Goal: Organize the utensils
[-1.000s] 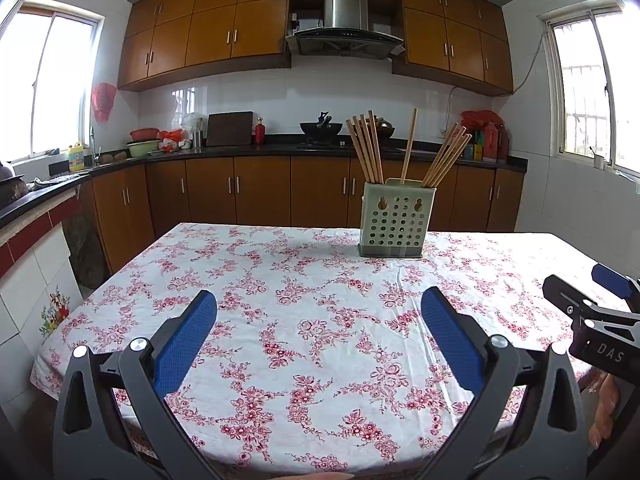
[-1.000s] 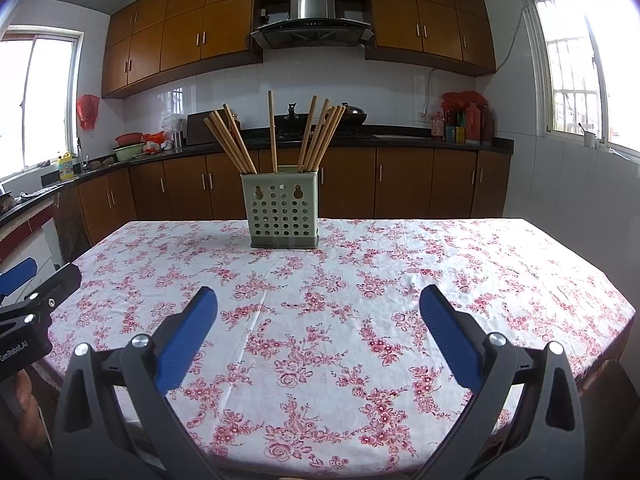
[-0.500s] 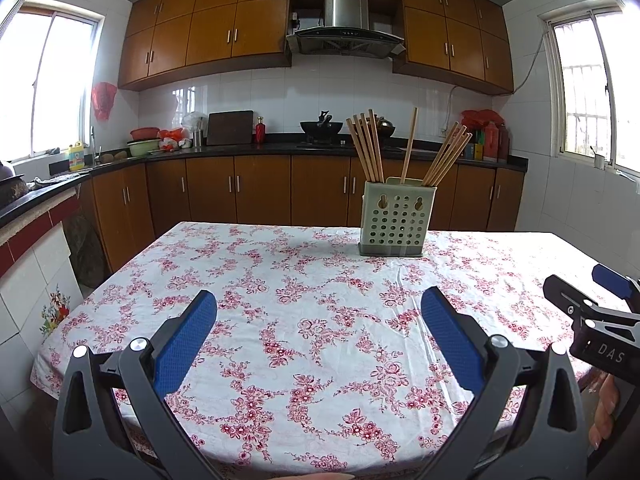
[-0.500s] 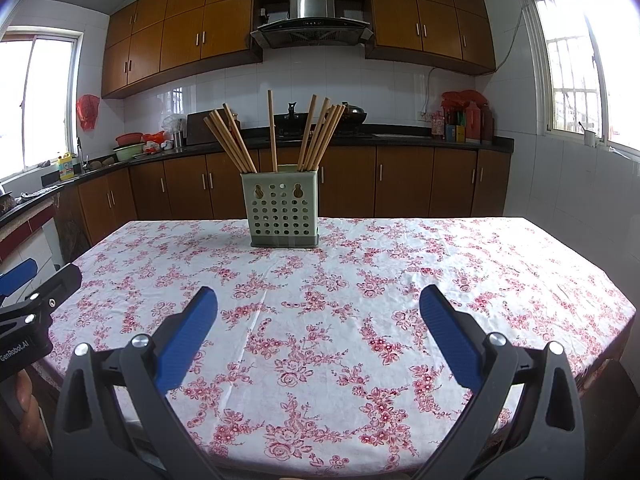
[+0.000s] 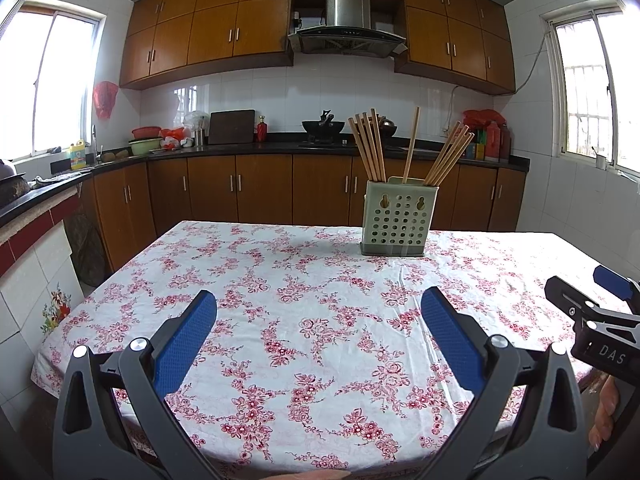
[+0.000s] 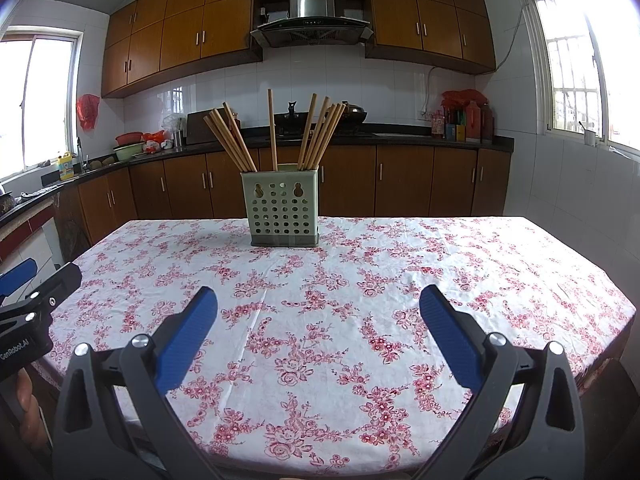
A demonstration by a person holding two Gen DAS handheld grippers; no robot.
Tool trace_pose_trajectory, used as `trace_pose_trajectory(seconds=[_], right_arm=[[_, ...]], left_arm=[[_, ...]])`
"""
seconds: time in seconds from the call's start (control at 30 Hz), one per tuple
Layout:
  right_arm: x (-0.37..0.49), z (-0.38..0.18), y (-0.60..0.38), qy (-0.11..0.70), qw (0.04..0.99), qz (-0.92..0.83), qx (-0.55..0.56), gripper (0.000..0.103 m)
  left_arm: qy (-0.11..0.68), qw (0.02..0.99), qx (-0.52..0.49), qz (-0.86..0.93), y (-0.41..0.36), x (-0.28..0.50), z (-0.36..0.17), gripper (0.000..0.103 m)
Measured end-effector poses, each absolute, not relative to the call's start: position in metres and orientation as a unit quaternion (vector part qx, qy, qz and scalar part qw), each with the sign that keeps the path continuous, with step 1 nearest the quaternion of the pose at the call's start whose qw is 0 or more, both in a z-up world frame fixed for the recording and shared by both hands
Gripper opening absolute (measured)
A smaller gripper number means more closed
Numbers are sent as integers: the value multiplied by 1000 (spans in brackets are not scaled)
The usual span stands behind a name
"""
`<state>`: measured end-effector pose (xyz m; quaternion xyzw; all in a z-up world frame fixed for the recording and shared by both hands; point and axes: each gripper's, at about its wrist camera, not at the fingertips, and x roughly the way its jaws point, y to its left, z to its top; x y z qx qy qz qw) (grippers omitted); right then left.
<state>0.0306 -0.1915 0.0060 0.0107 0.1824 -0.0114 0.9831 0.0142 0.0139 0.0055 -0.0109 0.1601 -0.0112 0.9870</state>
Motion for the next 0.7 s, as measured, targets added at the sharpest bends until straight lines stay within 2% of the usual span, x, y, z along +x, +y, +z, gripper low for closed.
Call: trace_pose_trajectory(seconds=[0.7], right_arm=[[31, 7, -191, 183, 983, -12, 11, 99]], left_arm=[[164, 986, -16, -2, 13, 14, 5, 101]])
